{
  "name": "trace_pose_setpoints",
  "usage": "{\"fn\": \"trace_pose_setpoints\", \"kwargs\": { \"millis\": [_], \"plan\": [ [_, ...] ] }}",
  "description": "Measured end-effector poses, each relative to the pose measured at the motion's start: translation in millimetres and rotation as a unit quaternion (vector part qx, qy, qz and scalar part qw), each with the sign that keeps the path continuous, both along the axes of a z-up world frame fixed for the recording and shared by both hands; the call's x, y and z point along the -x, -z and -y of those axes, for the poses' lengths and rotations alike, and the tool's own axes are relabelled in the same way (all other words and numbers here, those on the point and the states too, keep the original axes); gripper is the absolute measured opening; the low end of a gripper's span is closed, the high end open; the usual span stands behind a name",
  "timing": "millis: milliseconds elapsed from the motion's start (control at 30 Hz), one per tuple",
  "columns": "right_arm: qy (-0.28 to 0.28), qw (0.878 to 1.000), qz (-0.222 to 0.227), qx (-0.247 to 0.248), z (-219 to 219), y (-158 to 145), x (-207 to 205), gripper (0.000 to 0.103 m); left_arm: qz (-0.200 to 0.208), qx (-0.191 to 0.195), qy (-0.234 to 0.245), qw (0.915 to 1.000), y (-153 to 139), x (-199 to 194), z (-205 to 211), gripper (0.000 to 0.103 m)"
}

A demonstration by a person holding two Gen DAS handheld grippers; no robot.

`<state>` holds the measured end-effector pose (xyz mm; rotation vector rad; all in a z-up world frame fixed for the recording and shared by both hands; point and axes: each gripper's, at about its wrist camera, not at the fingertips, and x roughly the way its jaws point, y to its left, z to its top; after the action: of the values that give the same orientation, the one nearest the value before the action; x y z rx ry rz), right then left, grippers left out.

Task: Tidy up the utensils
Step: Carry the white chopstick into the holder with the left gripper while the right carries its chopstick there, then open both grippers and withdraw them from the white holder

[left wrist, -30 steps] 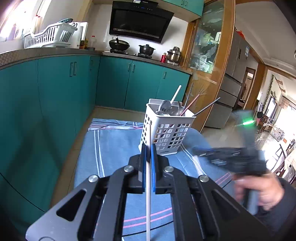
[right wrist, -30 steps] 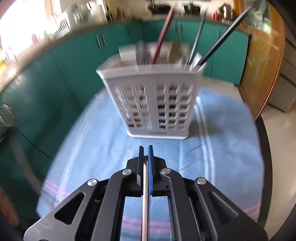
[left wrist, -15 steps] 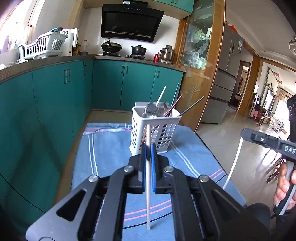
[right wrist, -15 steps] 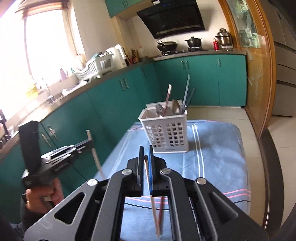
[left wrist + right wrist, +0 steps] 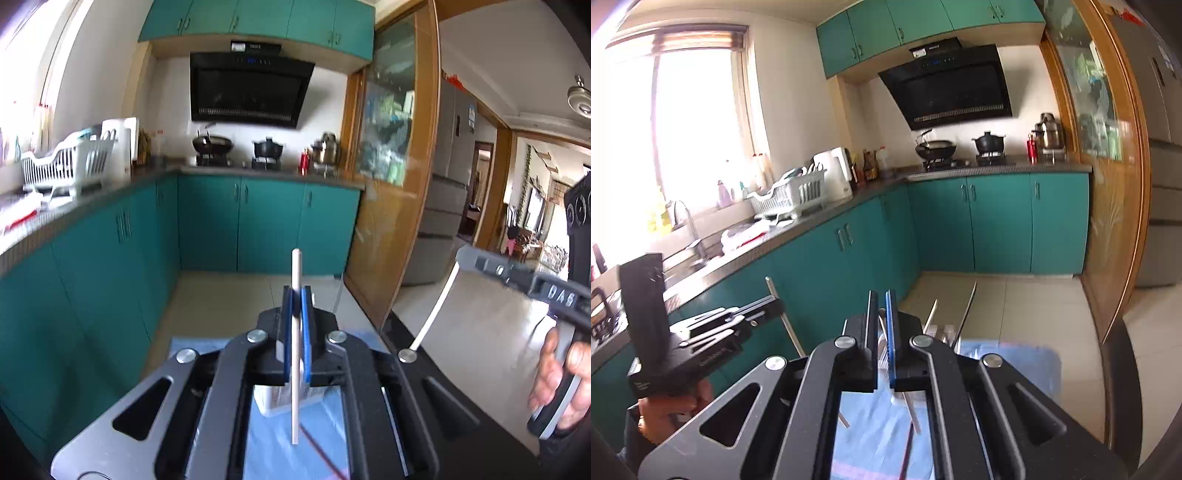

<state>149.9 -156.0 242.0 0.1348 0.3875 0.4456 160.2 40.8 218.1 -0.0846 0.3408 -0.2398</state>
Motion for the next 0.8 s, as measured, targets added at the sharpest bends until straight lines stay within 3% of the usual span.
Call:
{"fn": "trace_pose_setpoints", "kwargs": {
  "millis": [200,333,567,800],
  "plan": [
    [0.017,1.0,0.011,0.006,0,-37,-47,0.004,0.023,-0.001,-0.021,0.9995,-47,-48,5,0.004],
    [0.029,0.999,0.013,-0.004,4,-45,-74,0.004,0.027,-0.007,-0.028,0.9992,-50,-74,14,0.004],
    [0.032,0.999,0.006,-0.022,9,-31,-113,0.003,-0.003,-0.028,-0.022,0.9994,-2,-108,28,0.005],
    [0.03,0.999,-0.037,-0.021,5,28,-132,0.004,-0.05,-0.038,-0.016,0.9979,65,-122,31,0.006]
  ]
}}
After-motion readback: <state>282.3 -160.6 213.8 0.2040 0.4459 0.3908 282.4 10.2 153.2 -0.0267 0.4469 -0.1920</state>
